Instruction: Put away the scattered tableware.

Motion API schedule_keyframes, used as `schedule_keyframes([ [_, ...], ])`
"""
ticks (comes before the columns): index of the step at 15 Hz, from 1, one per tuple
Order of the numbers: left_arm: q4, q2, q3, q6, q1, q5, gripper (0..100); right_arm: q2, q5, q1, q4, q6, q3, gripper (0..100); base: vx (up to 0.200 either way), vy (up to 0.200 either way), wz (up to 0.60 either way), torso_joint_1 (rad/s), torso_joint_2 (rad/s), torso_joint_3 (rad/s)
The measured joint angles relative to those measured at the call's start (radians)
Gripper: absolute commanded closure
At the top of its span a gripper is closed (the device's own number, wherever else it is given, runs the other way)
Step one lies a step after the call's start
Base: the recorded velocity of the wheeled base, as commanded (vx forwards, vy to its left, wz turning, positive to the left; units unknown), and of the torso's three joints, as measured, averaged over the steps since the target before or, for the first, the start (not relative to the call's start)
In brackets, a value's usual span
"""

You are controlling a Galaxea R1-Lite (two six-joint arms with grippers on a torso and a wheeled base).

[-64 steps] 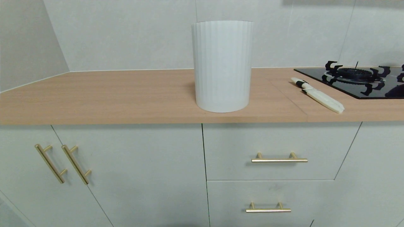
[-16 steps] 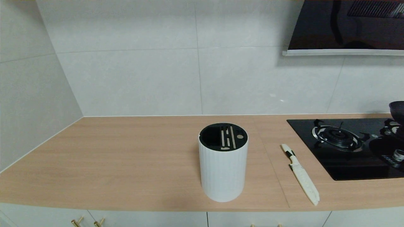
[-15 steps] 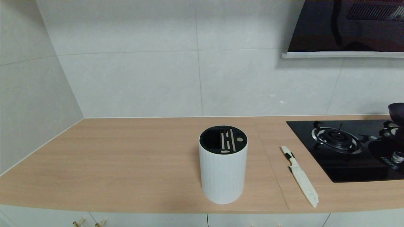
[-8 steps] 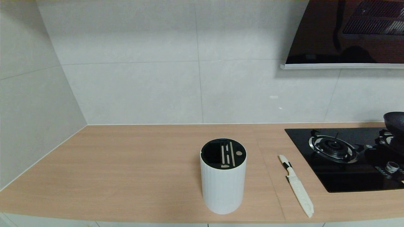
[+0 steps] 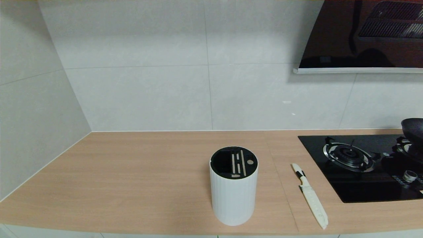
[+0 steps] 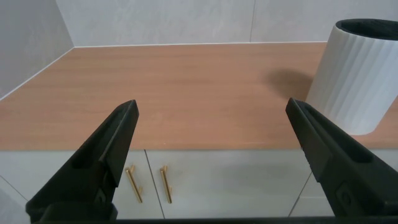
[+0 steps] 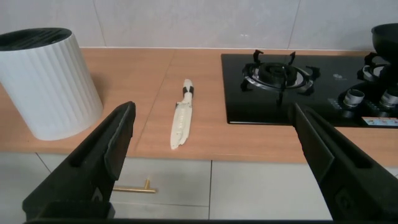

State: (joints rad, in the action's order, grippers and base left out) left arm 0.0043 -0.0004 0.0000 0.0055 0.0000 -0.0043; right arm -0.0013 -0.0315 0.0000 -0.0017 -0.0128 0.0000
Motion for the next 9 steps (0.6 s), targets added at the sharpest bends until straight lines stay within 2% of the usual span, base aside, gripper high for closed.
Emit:
schedule_keyframes([
  [9, 0.0, 0.0, 0.0, 0.0, 0.0, 0.0, 0, 0.0, 0.002, 0.0, -0.008, 0.021, -0.011, 0, 0.0, 0.0, 0.0, 0.0, 0.0, 0.0],
])
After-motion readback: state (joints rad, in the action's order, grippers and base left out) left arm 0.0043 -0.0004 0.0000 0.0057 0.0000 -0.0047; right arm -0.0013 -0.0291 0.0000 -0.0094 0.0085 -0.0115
